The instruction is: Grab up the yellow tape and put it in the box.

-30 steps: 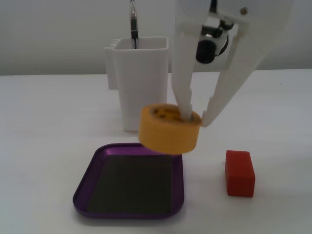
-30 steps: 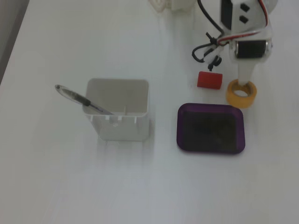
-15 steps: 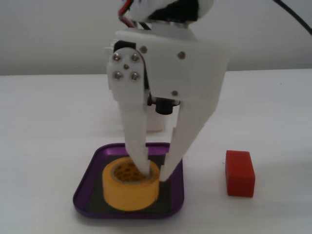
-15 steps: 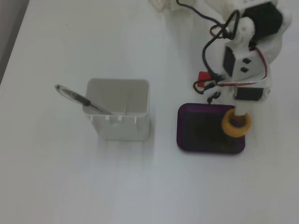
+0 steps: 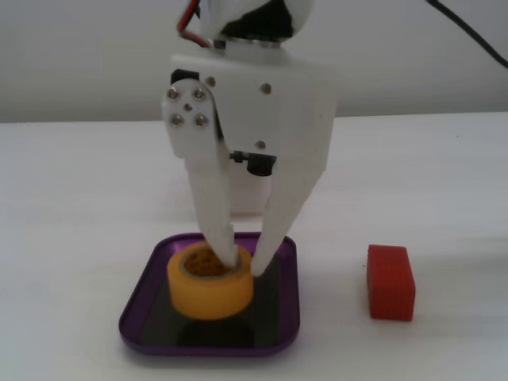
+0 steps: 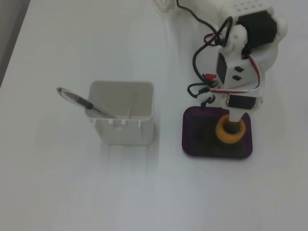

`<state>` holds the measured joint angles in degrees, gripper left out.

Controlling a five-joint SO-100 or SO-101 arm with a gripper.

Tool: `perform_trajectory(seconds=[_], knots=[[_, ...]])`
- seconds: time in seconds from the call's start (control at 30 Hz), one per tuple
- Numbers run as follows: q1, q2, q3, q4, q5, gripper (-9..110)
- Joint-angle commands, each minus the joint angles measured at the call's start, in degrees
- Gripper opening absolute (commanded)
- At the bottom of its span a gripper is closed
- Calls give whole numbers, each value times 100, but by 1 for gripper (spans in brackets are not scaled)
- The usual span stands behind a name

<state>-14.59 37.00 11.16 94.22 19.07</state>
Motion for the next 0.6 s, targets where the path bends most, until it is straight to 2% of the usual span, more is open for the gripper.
perform_trajectory(seconds=[0.0,0.43,0.57], knots=[[-132,114,-220,35,-35,0],[-88,176,-211,193,-387,0],[-88,185,-211,246,-387,10]])
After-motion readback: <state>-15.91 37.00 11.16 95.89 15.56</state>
